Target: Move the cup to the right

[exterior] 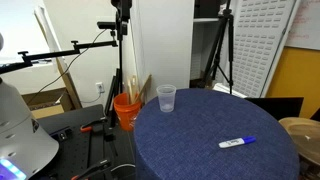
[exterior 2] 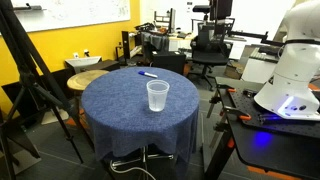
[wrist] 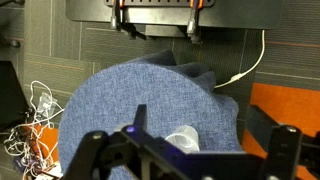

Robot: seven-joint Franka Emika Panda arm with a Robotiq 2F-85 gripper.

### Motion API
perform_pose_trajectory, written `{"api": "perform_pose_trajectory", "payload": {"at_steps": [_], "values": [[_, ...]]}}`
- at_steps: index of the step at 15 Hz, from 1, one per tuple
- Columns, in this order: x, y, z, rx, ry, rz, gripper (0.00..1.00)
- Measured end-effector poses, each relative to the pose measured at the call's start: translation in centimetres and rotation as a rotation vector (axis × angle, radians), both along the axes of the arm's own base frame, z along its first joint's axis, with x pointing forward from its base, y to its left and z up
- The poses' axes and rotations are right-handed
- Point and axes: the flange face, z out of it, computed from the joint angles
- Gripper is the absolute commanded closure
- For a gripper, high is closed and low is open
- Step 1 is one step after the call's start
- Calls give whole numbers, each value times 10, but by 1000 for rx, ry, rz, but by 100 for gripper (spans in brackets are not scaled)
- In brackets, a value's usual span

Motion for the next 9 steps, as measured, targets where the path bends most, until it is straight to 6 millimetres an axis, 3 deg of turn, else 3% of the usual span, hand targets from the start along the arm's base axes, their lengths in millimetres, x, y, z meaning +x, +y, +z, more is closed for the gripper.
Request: {"api": "perform_pose_trajectory", "payload": {"at_steps": [9], "values": [[3,-2,-1,16,-14,-1,0]]}}
